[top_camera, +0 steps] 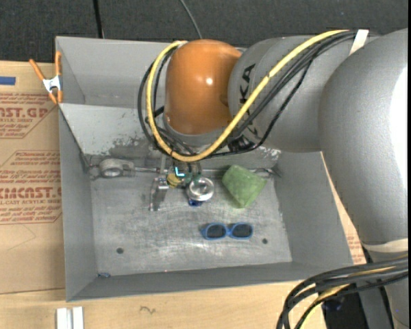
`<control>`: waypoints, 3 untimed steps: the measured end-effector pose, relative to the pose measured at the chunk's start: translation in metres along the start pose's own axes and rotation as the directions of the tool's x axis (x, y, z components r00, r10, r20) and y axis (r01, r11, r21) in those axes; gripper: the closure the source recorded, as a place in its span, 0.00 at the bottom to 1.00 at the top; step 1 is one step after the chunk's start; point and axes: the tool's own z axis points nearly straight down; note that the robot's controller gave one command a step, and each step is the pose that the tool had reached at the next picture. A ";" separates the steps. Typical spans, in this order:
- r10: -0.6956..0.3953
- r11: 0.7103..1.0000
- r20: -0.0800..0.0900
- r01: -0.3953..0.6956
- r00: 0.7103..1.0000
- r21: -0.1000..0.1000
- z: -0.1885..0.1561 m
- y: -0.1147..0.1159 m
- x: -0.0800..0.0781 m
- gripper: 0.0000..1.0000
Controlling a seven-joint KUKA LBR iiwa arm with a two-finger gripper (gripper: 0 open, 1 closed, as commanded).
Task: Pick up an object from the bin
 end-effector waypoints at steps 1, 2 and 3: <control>0.096 0.995 0.003 -0.096 0.995 0.003 0.044 -0.066 -0.006 0.00; 0.102 0.995 0.025 -0.102 0.994 -0.008 0.089 -0.091 -0.010 0.00; 0.101 0.995 0.014 -0.101 0.995 -0.003 0.090 -0.092 -0.007 1.00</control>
Offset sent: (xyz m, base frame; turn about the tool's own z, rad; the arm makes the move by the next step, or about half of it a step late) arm 0.0065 -0.0627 -0.0408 0.0914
